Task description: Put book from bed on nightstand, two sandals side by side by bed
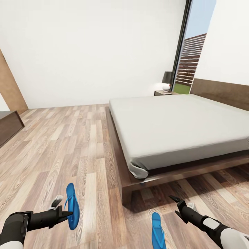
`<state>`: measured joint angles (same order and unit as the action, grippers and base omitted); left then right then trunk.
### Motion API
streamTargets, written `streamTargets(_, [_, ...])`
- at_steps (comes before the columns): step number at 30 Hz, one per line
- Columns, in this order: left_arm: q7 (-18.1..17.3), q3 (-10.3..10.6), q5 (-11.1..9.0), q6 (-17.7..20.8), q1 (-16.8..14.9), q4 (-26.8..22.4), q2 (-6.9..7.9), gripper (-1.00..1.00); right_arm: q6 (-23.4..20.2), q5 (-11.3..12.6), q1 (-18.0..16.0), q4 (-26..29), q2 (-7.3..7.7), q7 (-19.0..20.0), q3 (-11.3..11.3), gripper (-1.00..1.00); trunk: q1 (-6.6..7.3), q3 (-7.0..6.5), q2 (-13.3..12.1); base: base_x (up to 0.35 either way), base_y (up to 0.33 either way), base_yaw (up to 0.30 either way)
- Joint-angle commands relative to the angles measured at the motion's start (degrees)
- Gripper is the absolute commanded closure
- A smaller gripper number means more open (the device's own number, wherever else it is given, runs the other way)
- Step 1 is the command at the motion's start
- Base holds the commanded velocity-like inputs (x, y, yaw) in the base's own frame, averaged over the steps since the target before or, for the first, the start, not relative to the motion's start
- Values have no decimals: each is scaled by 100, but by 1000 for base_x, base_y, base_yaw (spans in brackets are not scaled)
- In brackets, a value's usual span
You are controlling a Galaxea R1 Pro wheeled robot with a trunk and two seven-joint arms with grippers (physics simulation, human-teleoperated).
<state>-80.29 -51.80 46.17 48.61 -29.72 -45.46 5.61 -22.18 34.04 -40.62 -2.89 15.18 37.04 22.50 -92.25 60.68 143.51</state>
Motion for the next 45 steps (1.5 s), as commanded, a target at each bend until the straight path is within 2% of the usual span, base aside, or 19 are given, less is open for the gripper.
streamTargets(1, [-57, -23, 59, 61, -8, -7, -3, 100, -32, 60, -8, -18, 3, 14, -9, -100, 1, 6, 3, 0, -157, 0])
streamTargets(9, [-57, -26, 59, 61, -8, -7, 1, 100, -1, 59, -8, -18, 3, 14, -9, -100, 1, 6, 3, 0, -99, 12])
streamTargets(23, [-57, -32, 59, 61, -8, -7, 1, 100, -8, 59, -8, -18, 3, 5, -9, -100, 1, 6, 3, 0, -92, 184])
streamTargets(45, [-57, -24, 59, 66, -8, -7, -8, 100, -6, 52, -8, -18, -6, 3, -18, -100, 1, 6, 3, 0, -119, 18])
